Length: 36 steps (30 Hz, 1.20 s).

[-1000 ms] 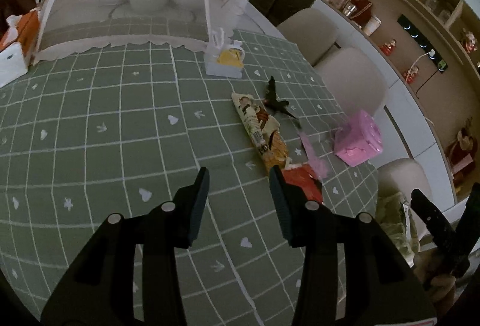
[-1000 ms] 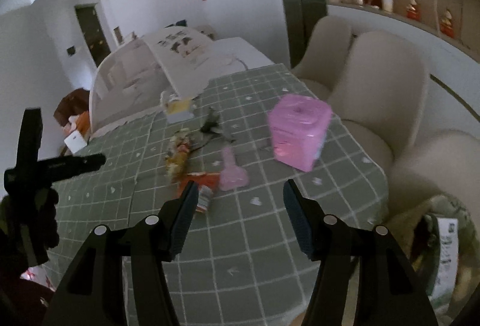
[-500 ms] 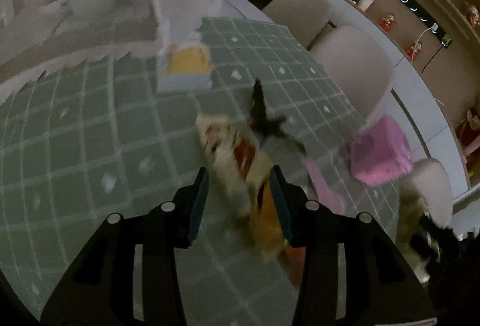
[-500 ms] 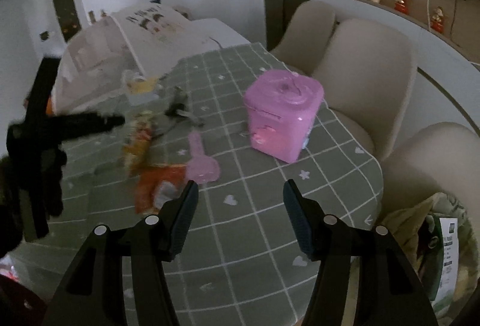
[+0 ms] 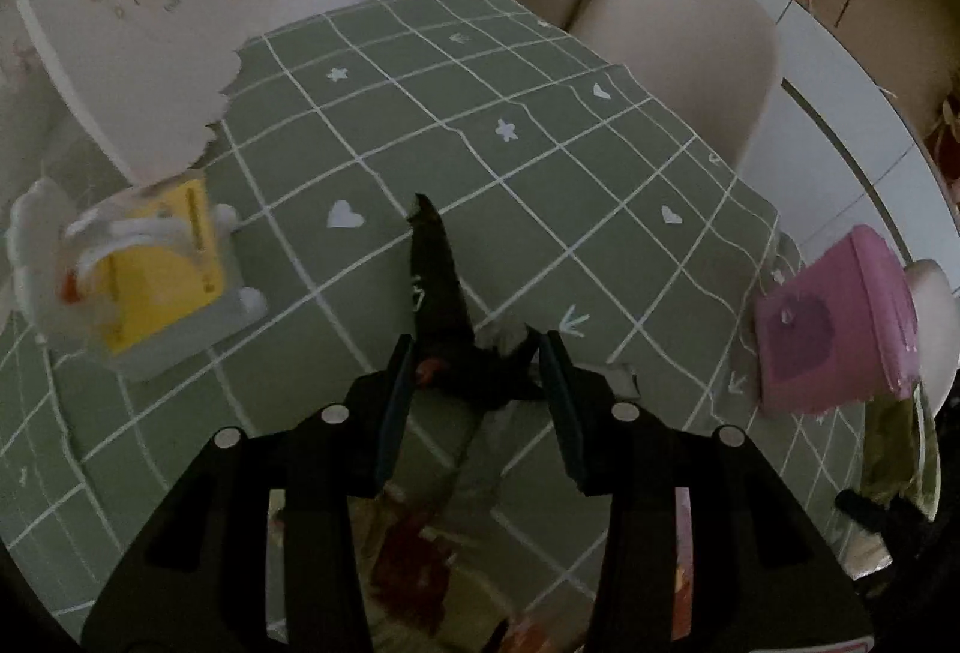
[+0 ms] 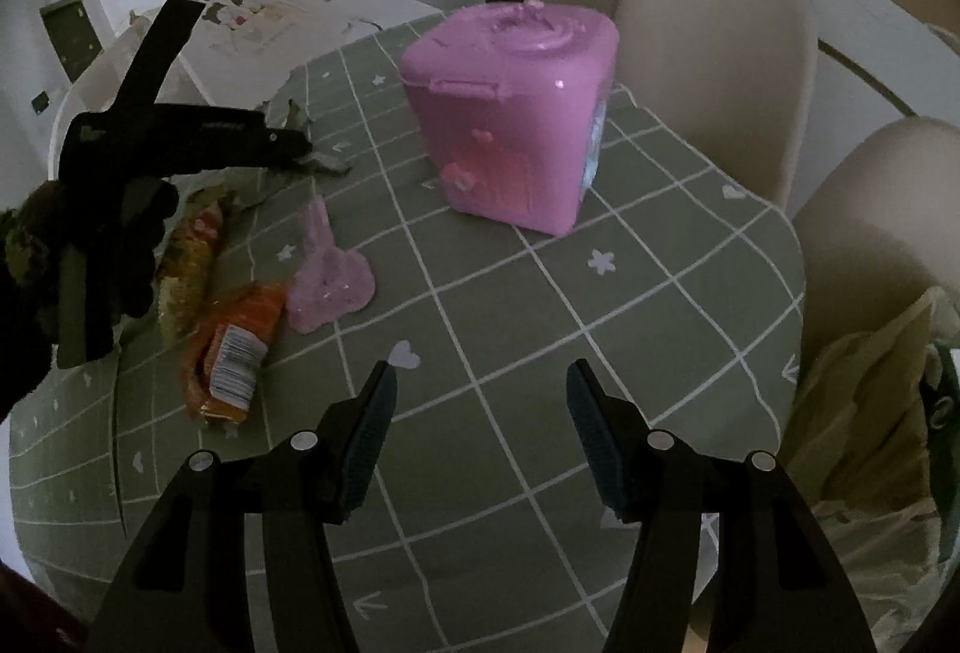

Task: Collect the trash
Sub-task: 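Return to the table and grasp the black clip with the left gripper, then grasp the striped snack wrapper with the right gripper while the left holds the black clip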

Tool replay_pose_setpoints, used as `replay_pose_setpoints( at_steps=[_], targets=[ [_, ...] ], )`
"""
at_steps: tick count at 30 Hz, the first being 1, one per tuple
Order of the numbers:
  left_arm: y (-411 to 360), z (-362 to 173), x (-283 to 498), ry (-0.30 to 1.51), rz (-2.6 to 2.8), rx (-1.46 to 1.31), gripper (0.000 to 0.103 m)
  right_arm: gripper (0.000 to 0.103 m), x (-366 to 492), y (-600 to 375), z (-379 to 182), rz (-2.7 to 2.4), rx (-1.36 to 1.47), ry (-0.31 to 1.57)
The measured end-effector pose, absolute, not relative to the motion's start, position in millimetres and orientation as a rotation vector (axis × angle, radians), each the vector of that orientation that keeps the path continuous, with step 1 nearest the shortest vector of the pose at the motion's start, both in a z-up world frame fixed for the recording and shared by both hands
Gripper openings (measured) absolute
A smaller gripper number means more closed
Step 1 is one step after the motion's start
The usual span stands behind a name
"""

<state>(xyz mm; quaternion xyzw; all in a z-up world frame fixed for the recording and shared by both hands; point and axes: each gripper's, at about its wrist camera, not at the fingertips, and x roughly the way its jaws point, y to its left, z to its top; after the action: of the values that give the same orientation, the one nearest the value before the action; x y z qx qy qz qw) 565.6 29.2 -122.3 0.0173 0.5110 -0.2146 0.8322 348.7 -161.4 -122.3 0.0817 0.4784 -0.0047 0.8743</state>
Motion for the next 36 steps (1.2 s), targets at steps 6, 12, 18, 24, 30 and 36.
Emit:
replay_pose_setpoints(
  at_steps=[6,12,18,24,30,36],
  targets=[
    [29.0,-115.9,555.6,1.080,-0.464,0.017,0.031,0.056,349.9,-151.7,-119.4,0.051,0.141,0.971],
    [91.2,-58.3,514.5,0.975,-0.433,-0.214,0.030,0.056,352.1,-133.8,-112.4,0.187,0.177,1.003],
    [172.0,-47.2,442.6,0.951,-0.314,-0.300,0.031,0.056,363.2,-89.2,-84.6,0.289,0.105,0.963],
    [235.9,-78.1,377.8,1.022,-0.213,-0.411,0.031,0.056,399.6,-37.8,-82.1,0.300,0.038,0.984],
    [259.7,-85.3,349.4,1.029,-0.162,-0.447,0.031,0.056,431.3,-3.9,-96.1,0.327,-0.033,1.014],
    [259.0,-79.3,339.0,1.032,-0.167,-0.376,0.032,0.056,472.0,24.5,-115.7,0.307,-0.082,1.041]
  ],
)
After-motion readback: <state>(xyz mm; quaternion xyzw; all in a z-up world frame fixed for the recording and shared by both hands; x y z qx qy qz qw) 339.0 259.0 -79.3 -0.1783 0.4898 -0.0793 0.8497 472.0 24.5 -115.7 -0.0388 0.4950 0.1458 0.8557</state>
